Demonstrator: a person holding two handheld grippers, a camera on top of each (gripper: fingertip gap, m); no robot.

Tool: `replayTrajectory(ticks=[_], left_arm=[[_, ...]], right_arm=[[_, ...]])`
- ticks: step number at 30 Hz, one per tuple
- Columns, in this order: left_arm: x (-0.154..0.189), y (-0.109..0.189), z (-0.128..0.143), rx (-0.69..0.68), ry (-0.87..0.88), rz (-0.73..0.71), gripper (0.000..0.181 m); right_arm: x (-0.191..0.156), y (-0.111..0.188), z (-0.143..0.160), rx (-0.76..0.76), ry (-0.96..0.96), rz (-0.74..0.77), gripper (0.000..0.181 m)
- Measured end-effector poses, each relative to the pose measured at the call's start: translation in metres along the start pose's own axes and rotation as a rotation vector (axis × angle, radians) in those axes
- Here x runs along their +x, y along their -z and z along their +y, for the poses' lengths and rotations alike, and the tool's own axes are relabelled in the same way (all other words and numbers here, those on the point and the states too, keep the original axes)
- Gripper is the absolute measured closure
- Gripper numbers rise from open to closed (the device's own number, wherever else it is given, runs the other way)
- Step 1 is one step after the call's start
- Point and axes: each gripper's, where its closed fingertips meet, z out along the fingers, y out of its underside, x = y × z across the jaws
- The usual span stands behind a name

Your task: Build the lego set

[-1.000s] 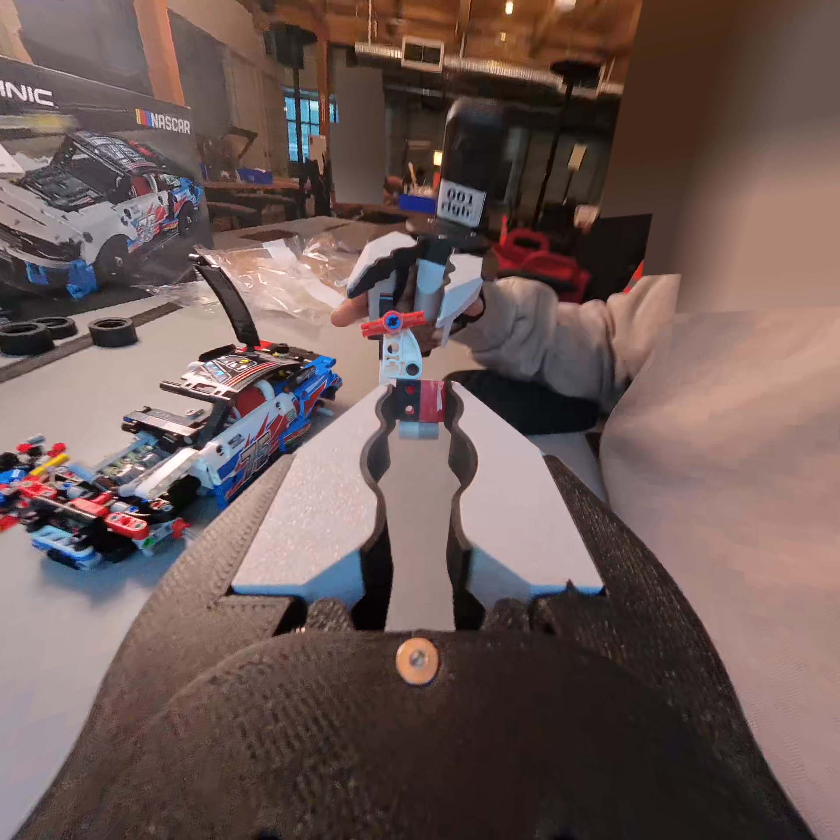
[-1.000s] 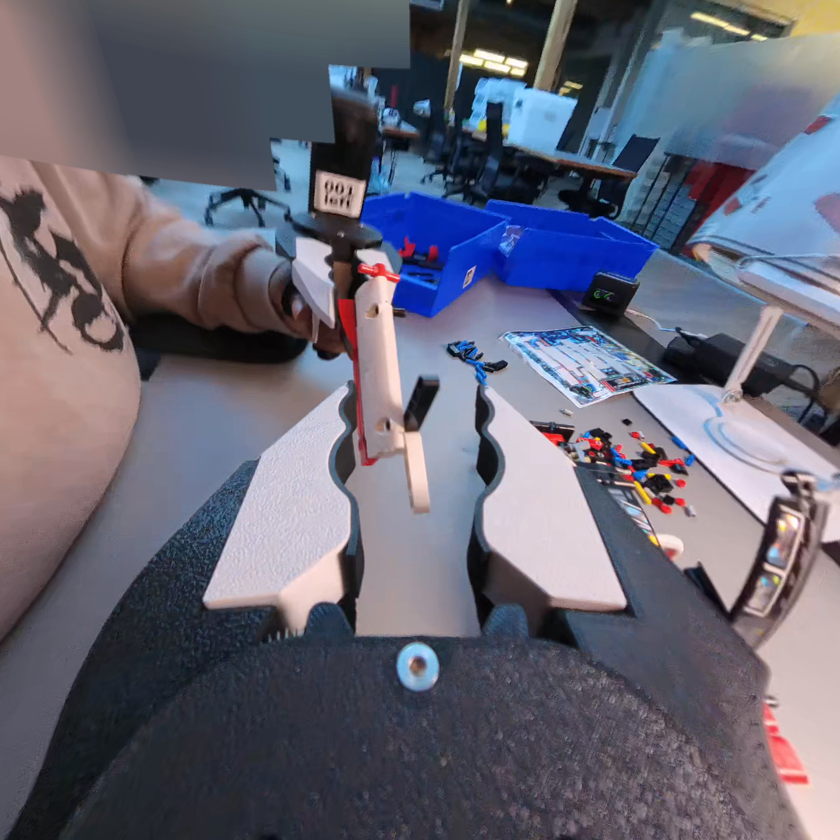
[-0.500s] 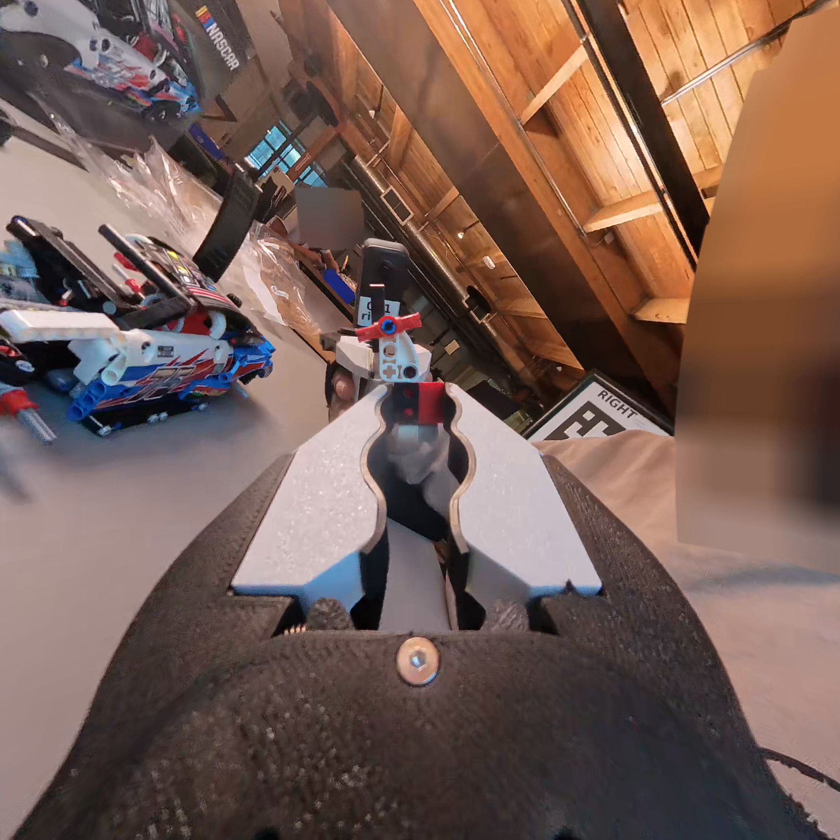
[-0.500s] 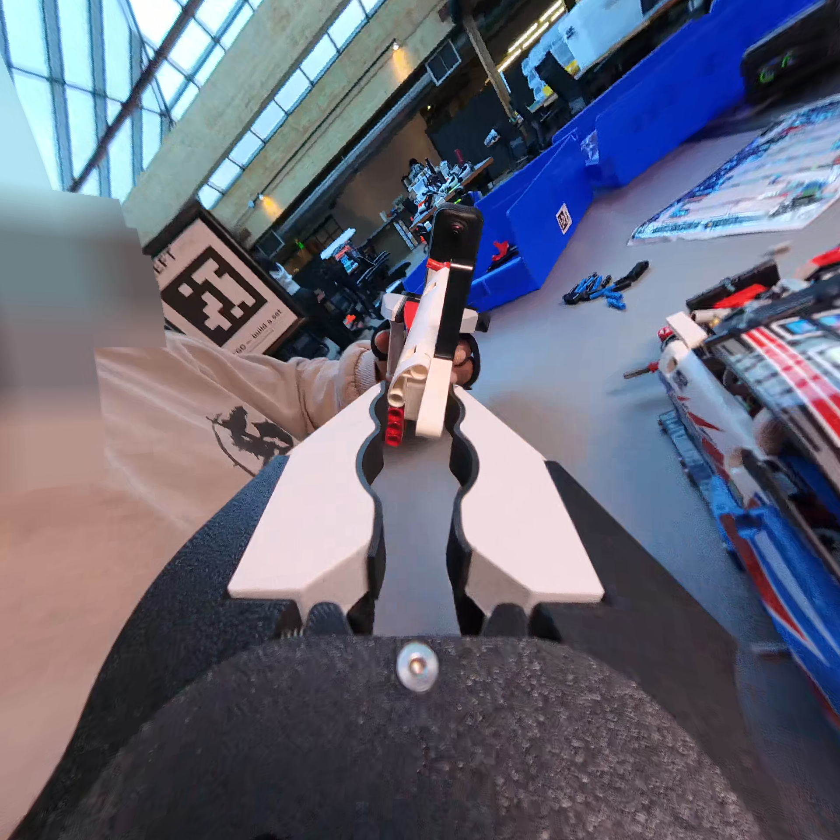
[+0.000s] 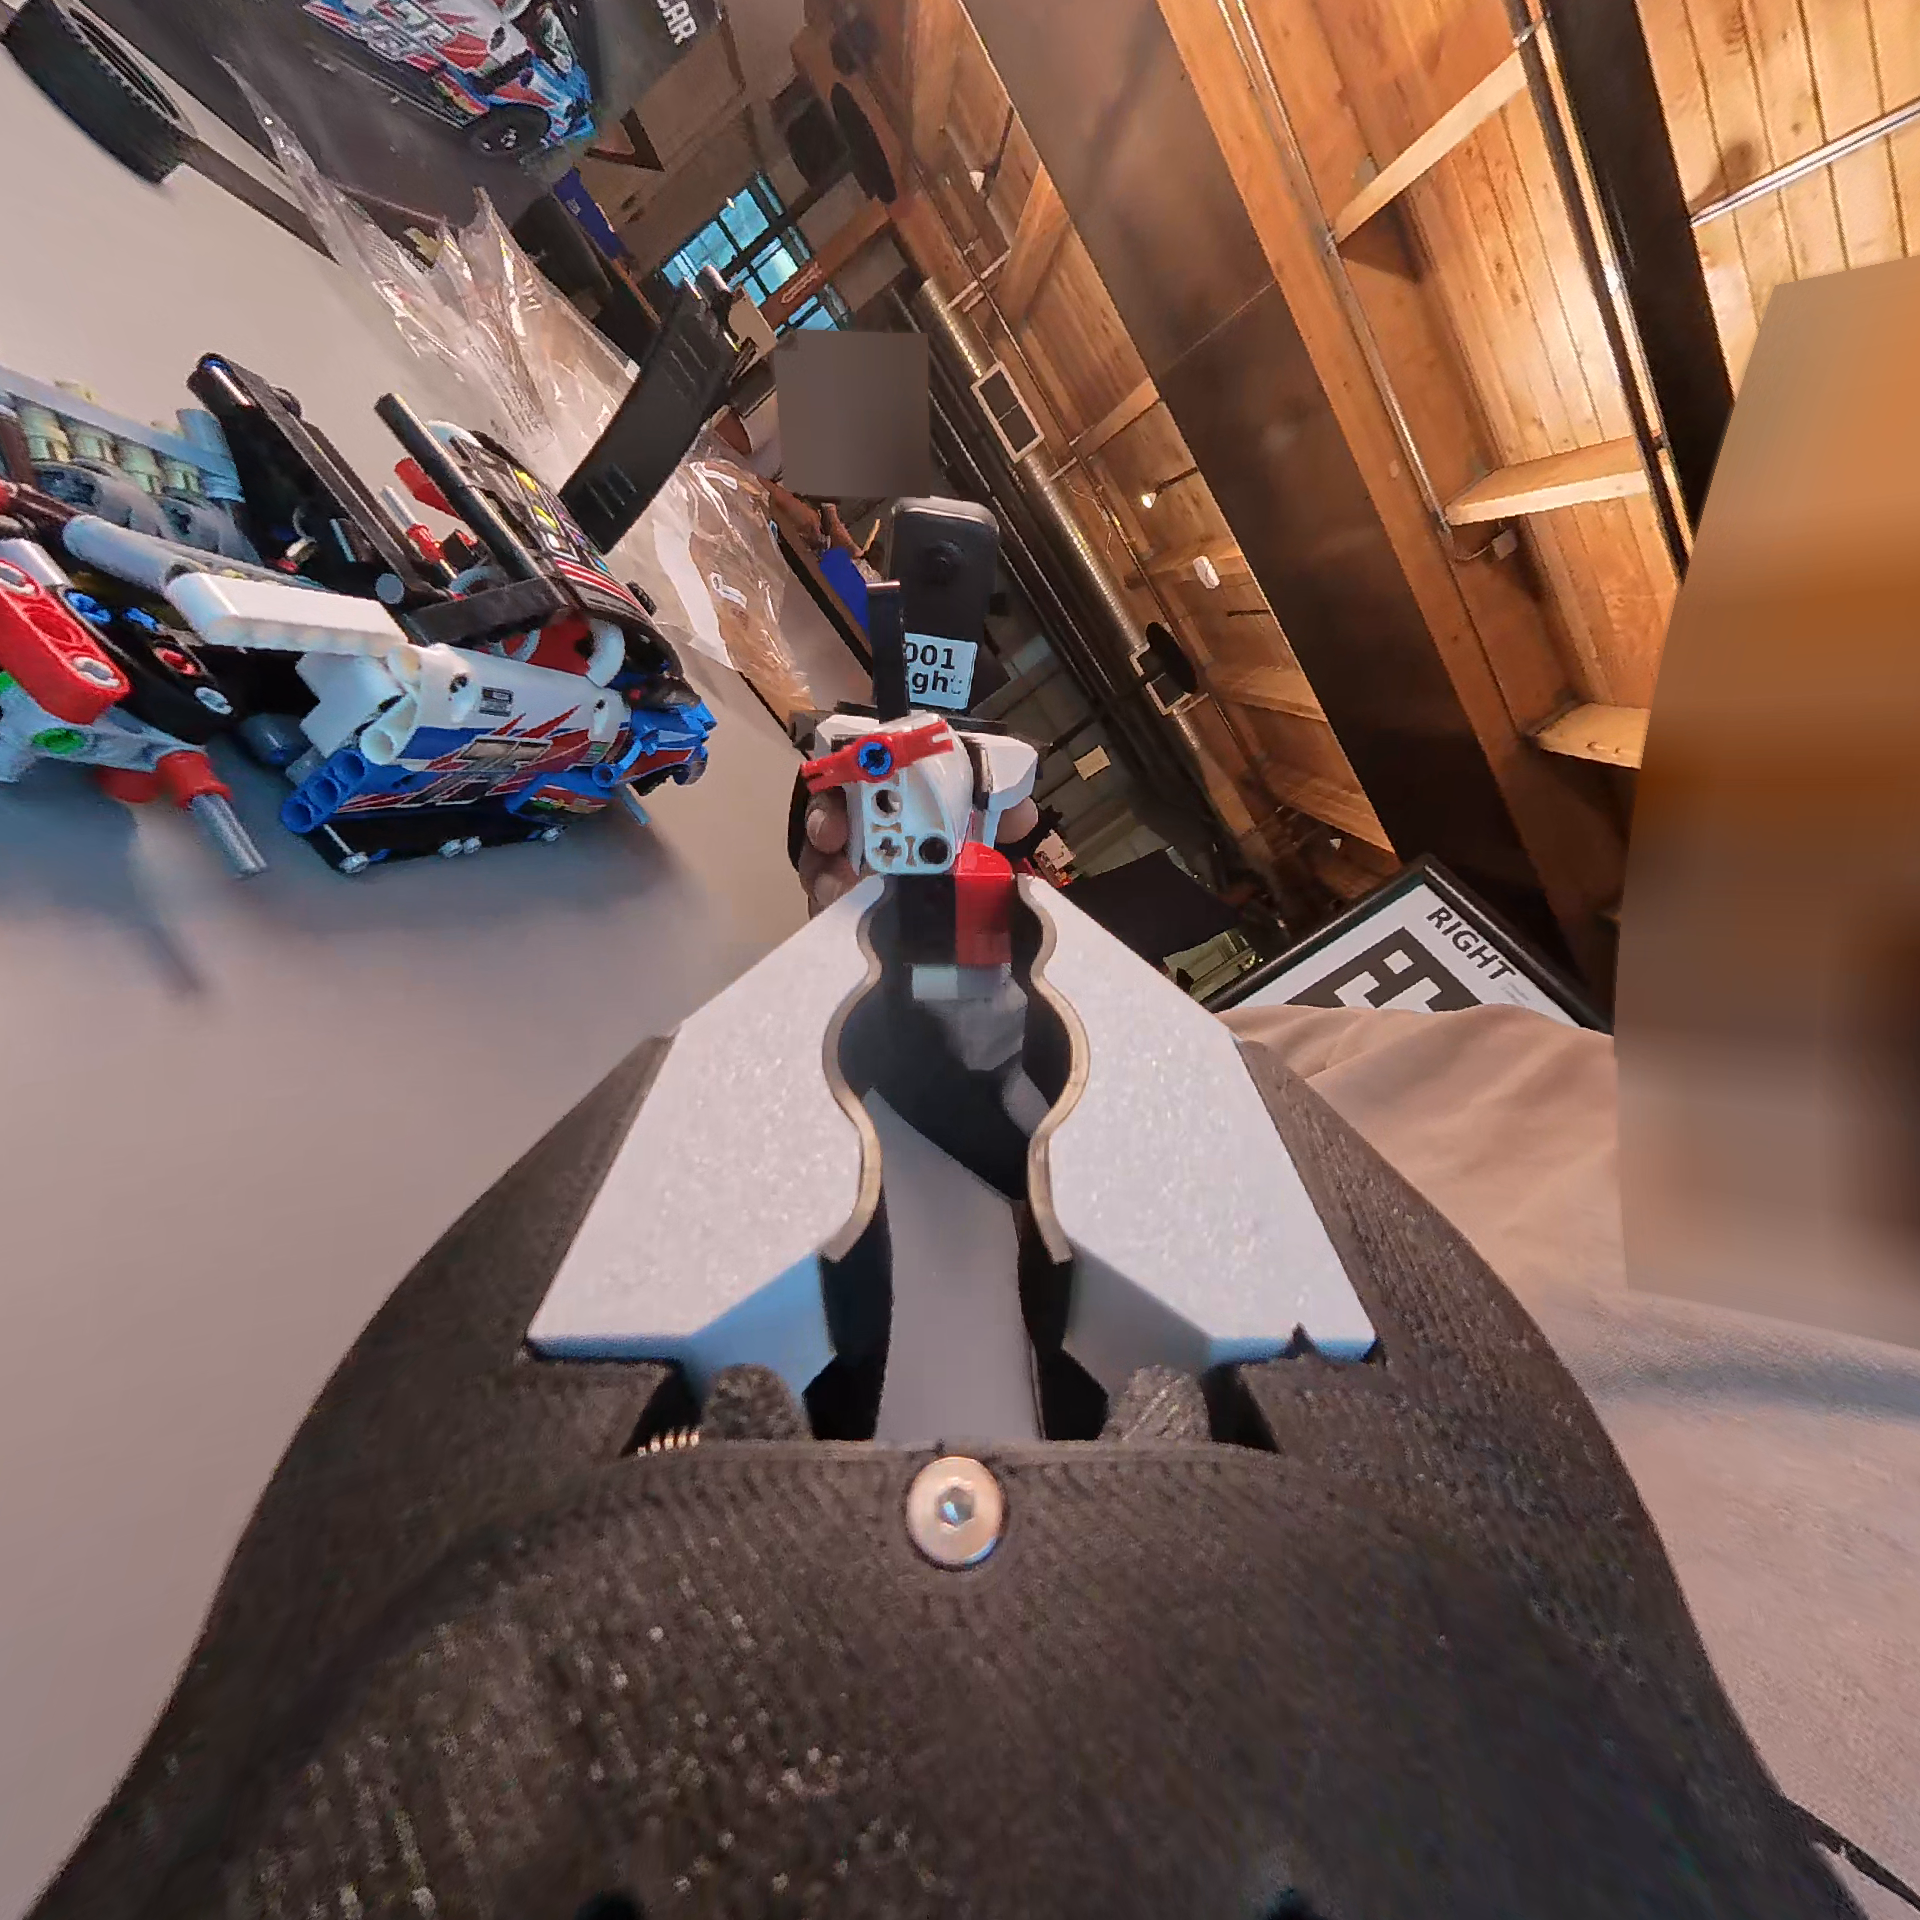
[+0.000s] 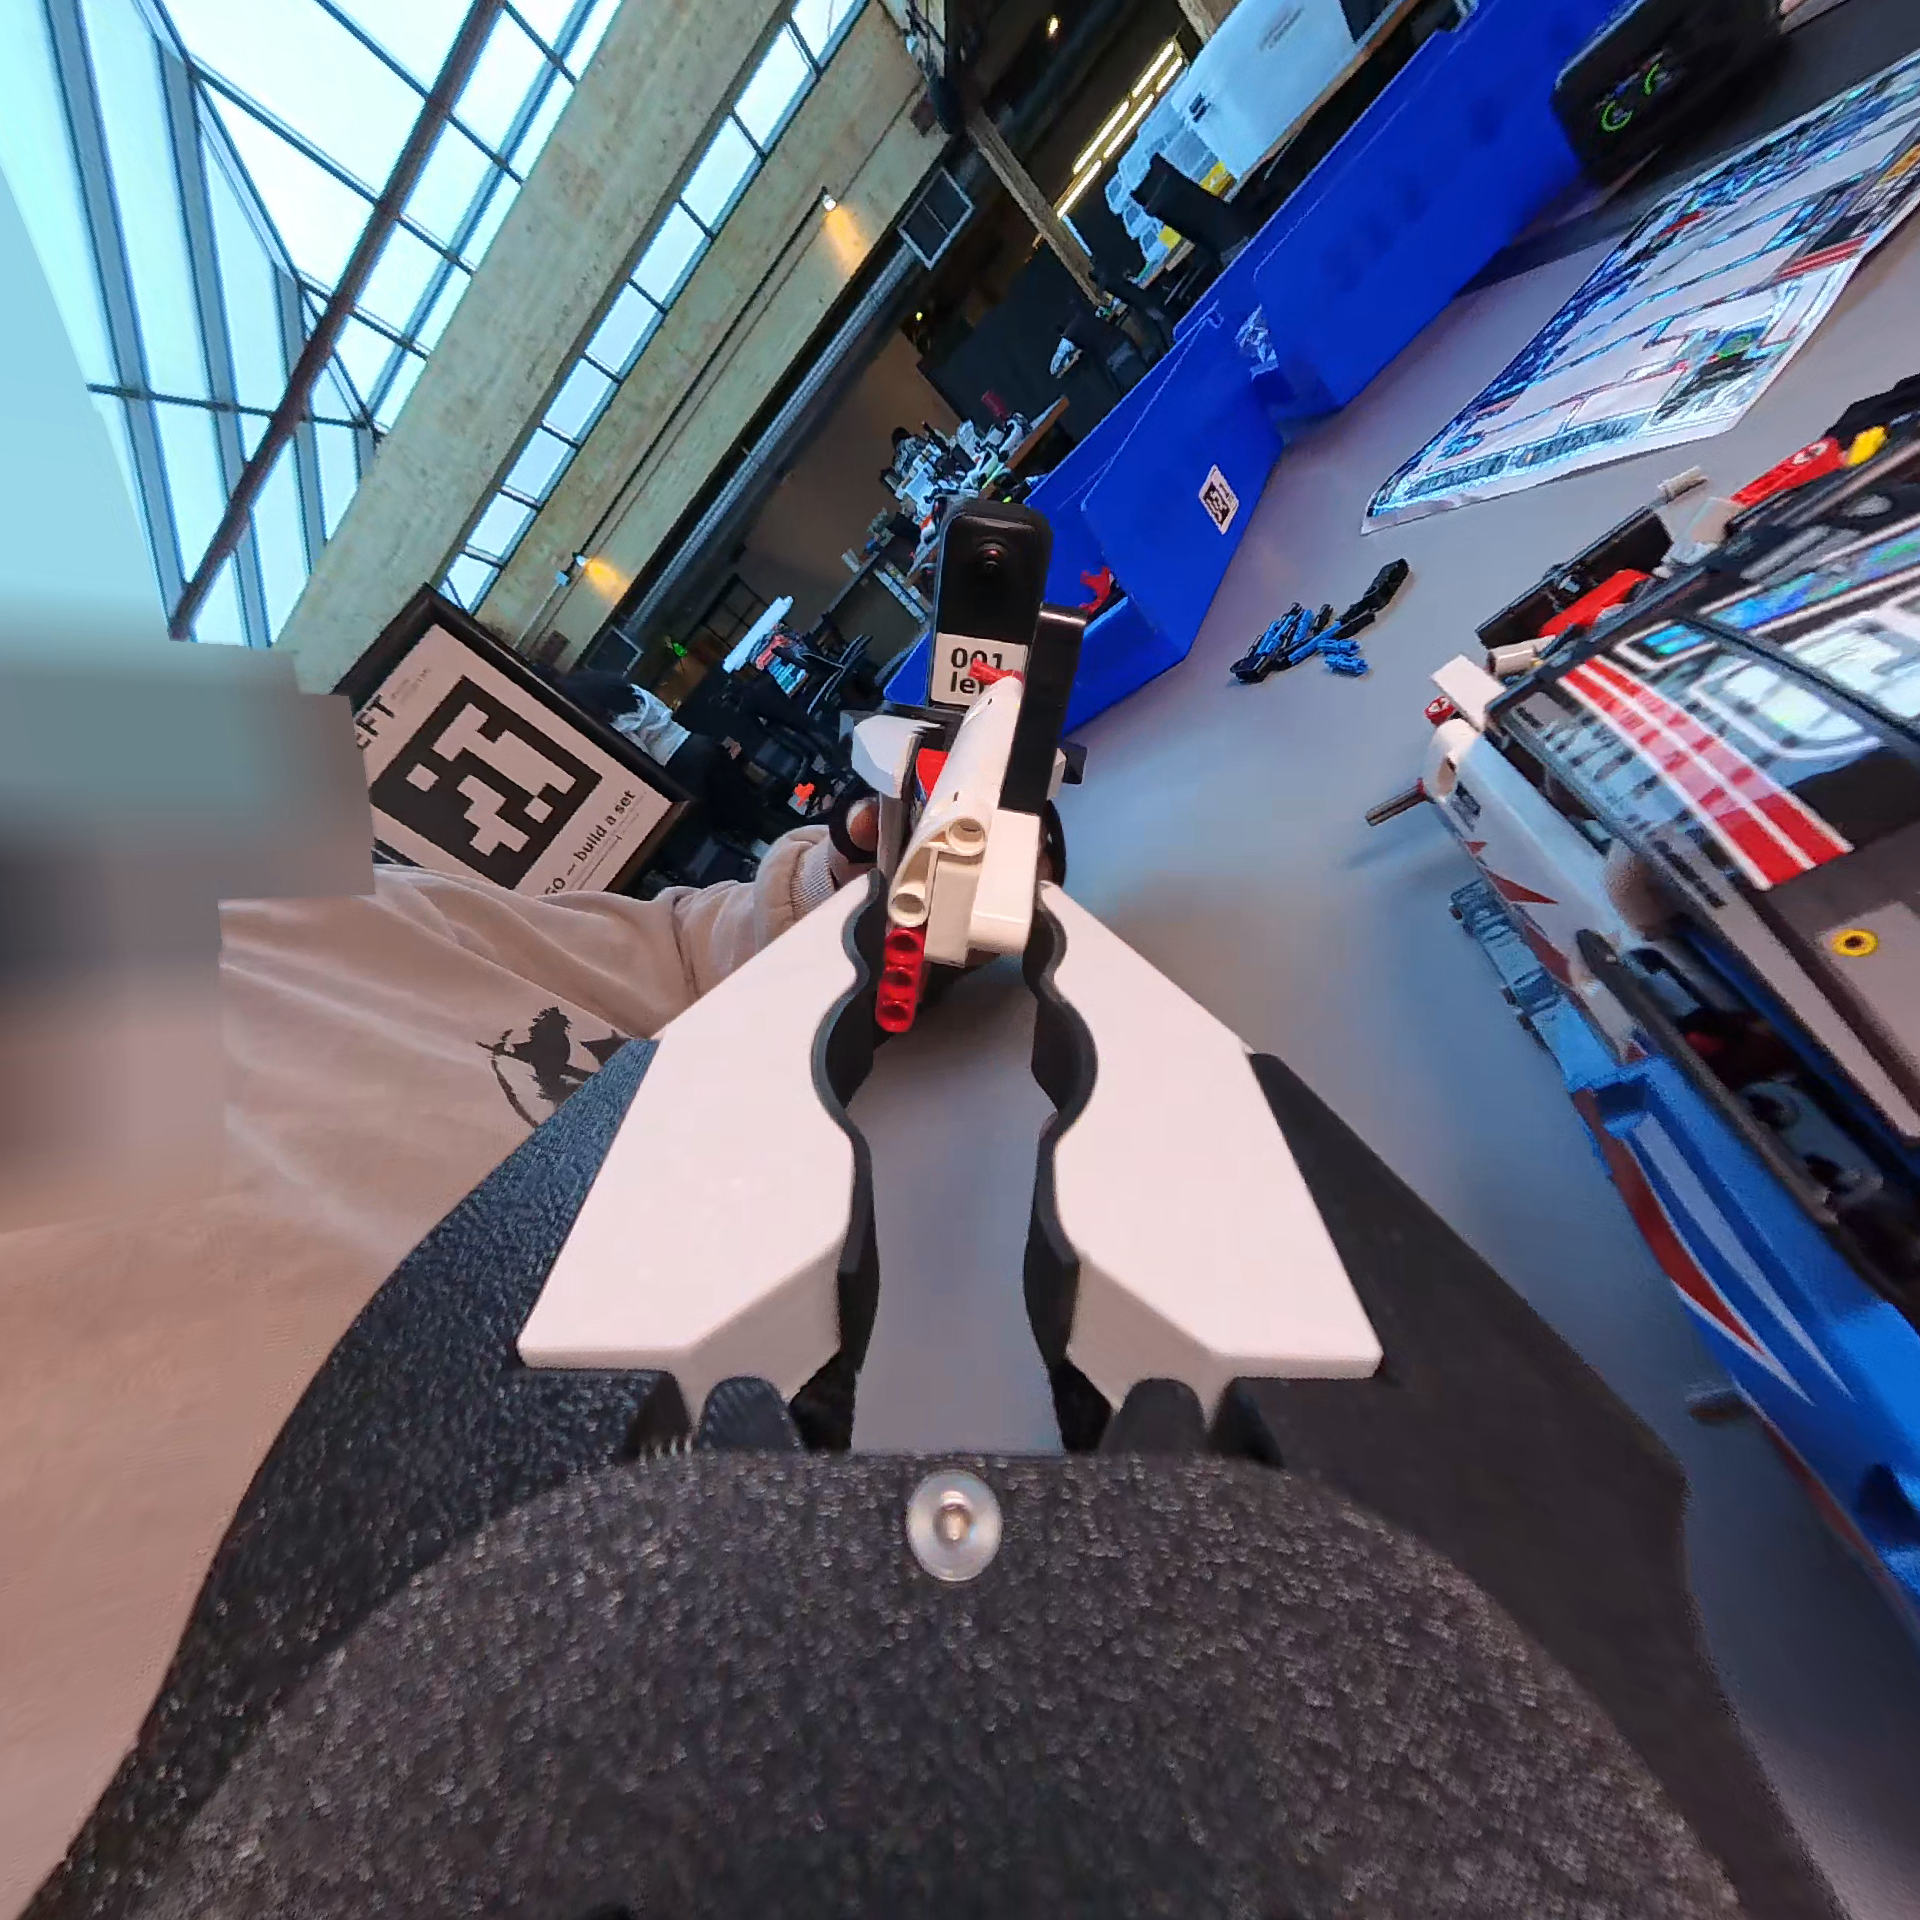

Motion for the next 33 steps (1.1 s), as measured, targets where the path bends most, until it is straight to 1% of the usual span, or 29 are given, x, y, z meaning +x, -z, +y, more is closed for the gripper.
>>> replayTrajectory(ticks=[2,4,6,8,10,12,14,16,17,18,19,20,22,23,25,27,29,32,33], left_arm=[[0.0,0.002,-0.003,0.01,0.006,0.002,0.164],[-0.002,0.004,-0.005,0.02,0.009,0.0,0.163],[-0.004,0.006,-0.006,0.021,0.01,-0.006,0.164],[-0.005,0.007,-0.006,0.017,0.008,-0.004,0.164],[-0.004,0.006,-0.005,0.018,0.016,0.006,0.164],[-0.003,0.004,-0.003,0.009,0.019,0.015,0.164],[-0.002,0.003,-0.002,0.003,0.016,0.016,0.164],[-0.003,0.003,-0.002,0.008,0.016,0.013,0.164],[-0.003,0.003,-0.003,0.012,0.016,0.012,0.164],[-0.004,0.004,-0.003,0.016,0.016,0.009,0.164],[-0.006,0.004,-0.004,0.019,0.012,0.0,0.164],[-0.007,0.005,-0.005,0.021,0.008,-0.009,0.164],[-0.01,0.006,-0.006,0.023,0.001,-0.026,0.164],[-0.013,0.007,-0.006,0.021,-0.01,-0.041,0.164],[-0.016,0.007,-0.005,0.016,-0.018,-0.059,0.163],[-0.019,0.006,-0.004,0.019,-0.012,-0.071,0.164],[-0.02,0.005,-0.002,0.015,-0.002,-0.075,0.164],[-0.021,0.004,0.0,0.014,0.014,-0.076,0.164],[-0.022,0.003,0.001,0.012,0.018,-0.082,0.164]], right_arm=[[-0.002,0.003,-0.005,0.009,0.089,0.029,0.15],[0.0,0.009,-0.011,0.011,0.216,0.103,0.14],[0.003,0.014,-0.016,0.011,0.358,0.181,0.139],[0.006,0.018,-0.02,0.02,0.469,0.25,0.146],[0.007,0.019,-0.019,0.008,0.535,0.272,0.151],[0.009,0.019,-0.017,-0.014,0.611,0.3,0.16],[0.007,0.018,-0.013,-0.038,0.698,0.318,0.164],[0.006,0.016,-0.007,-0.075,0.729,0.318,0.165],[0.006,0.016,-0.007,-0.083,0.738,0.324,0.17],[0.007,0.016,-0.006,-0.089,0.75,0.332,0.181],[0.007,0.016,-0.005,-0.092,0.765,0.333,0.181],[0.007,0.017,-0.008,-0.081,0.778,0.349,0.174],[0.005,0.017,-0.009,-0.095,0.823,0.378,0.146],[0.006,0.016,-0.009,-0.118,0.86,0.41,0.137],[0.012,0.013,-0.002,-0.201,0.966,0.485,0.126],[0.021,0.006,0.013,-0.318,1.053,0.543,0.119],[0.03,-0.001,0.025,-0.392,1.097,0.578,0.117],[0.041,-0.006,0.029,-0.403,1.085,0.622,0.119],[0.044,-0.006,0.028,-0.398,1.077,0.64,0.124]])
